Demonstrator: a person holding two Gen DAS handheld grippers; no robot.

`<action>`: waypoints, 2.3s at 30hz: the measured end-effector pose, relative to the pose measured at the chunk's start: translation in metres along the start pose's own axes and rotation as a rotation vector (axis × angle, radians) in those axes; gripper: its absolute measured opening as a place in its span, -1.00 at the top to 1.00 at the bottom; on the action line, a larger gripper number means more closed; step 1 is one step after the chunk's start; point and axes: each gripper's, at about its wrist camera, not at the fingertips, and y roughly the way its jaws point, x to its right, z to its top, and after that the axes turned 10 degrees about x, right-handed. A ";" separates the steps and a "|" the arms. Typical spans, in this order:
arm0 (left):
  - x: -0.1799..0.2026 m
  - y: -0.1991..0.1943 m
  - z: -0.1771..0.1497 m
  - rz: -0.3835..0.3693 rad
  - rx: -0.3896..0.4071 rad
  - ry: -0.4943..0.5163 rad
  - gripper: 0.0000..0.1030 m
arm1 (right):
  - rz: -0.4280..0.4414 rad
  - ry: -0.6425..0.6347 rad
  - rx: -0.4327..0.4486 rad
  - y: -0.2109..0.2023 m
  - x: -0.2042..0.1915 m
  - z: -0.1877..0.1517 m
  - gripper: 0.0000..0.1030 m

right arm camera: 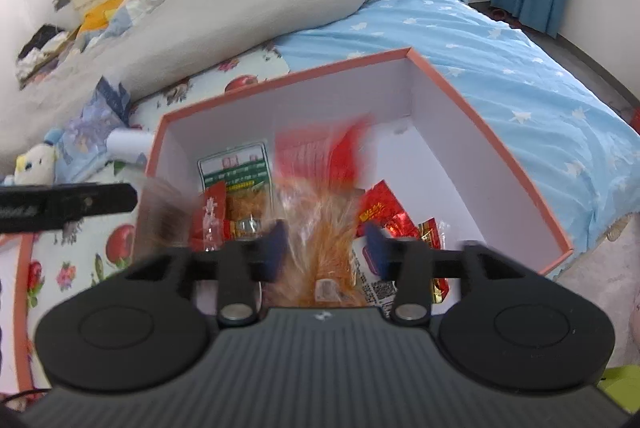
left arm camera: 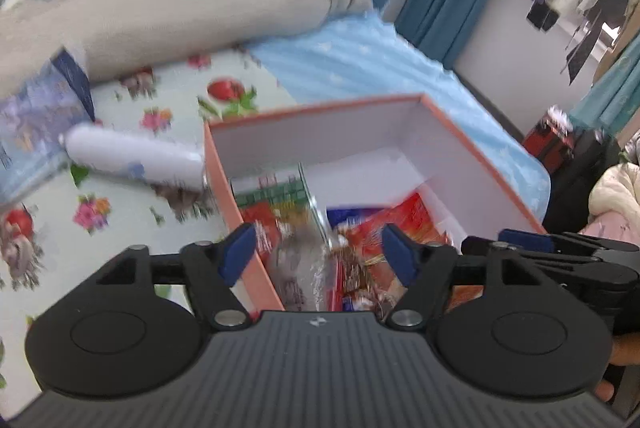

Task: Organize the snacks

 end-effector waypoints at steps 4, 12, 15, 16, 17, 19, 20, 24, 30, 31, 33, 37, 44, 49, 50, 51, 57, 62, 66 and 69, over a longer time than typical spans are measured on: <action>0.004 -0.027 0.012 0.000 0.050 0.010 -0.46 | 0.017 -0.003 0.055 -0.021 -0.004 0.011 -0.13; 0.019 -0.096 0.020 -0.012 0.183 0.026 -0.46 | 0.046 0.009 0.178 -0.075 -0.016 0.021 -0.13; 0.024 -0.116 0.017 -0.005 0.220 0.024 -0.46 | 0.047 0.007 0.198 -0.089 -0.018 0.018 -0.13; 0.025 -0.123 0.014 -0.005 0.230 0.022 -0.46 | 0.047 0.006 0.203 -0.093 -0.019 0.016 -0.13; 0.026 -0.128 0.013 -0.005 0.238 0.016 -0.46 | 0.045 0.007 0.208 -0.097 -0.019 0.015 -0.13; 0.027 -0.139 0.008 -0.002 0.253 0.005 -0.46 | 0.041 0.013 0.210 -0.103 -0.018 0.011 -0.13; 0.028 -0.143 0.005 0.001 0.258 0.003 -0.46 | 0.038 0.013 0.208 -0.105 -0.017 0.009 -0.13; 0.031 -0.159 -0.005 0.014 0.272 0.005 -0.46 | 0.022 0.007 0.205 -0.114 -0.018 -0.001 -0.13; 0.035 -0.180 -0.019 0.041 0.282 -0.003 -0.46 | 0.021 0.010 0.208 -0.126 -0.020 -0.014 -0.13; 0.035 -0.182 -0.021 0.051 0.284 -0.007 -0.46 | 0.020 0.014 0.209 -0.128 -0.020 -0.015 -0.13; 0.035 -0.184 -0.027 0.048 0.281 -0.008 -0.46 | 0.024 0.014 0.215 -0.134 -0.021 -0.019 -0.13; 0.034 -0.187 -0.040 0.053 0.257 -0.028 -0.46 | 0.024 0.005 0.209 -0.143 -0.024 -0.028 -0.13; 0.031 -0.194 -0.057 0.081 0.239 -0.037 -0.46 | 0.032 0.010 0.188 -0.149 -0.026 -0.045 -0.13; 0.033 -0.203 -0.062 0.083 0.244 -0.041 -0.46 | 0.027 0.006 0.197 -0.156 -0.024 -0.045 -0.13; 0.034 -0.205 -0.062 0.082 0.248 -0.039 -0.46 | 0.027 0.012 0.200 -0.158 -0.023 -0.045 -0.13; 0.036 -0.208 -0.062 0.082 0.251 -0.036 -0.46 | 0.027 0.014 0.203 -0.160 -0.023 -0.044 -0.13; 0.043 -0.214 -0.061 0.078 0.261 -0.018 -0.46 | 0.029 0.004 0.207 -0.167 -0.025 -0.048 -0.13; 0.044 -0.217 -0.061 0.079 0.265 -0.017 -0.46 | 0.029 0.006 0.208 -0.168 -0.026 -0.048 -0.13; 0.044 -0.218 -0.061 0.079 0.266 -0.019 -0.46 | 0.025 -0.001 0.211 -0.168 -0.027 -0.047 -0.13; 0.044 -0.218 -0.061 0.078 0.266 -0.016 -0.46 | 0.025 -0.002 0.212 -0.168 -0.028 -0.047 -0.13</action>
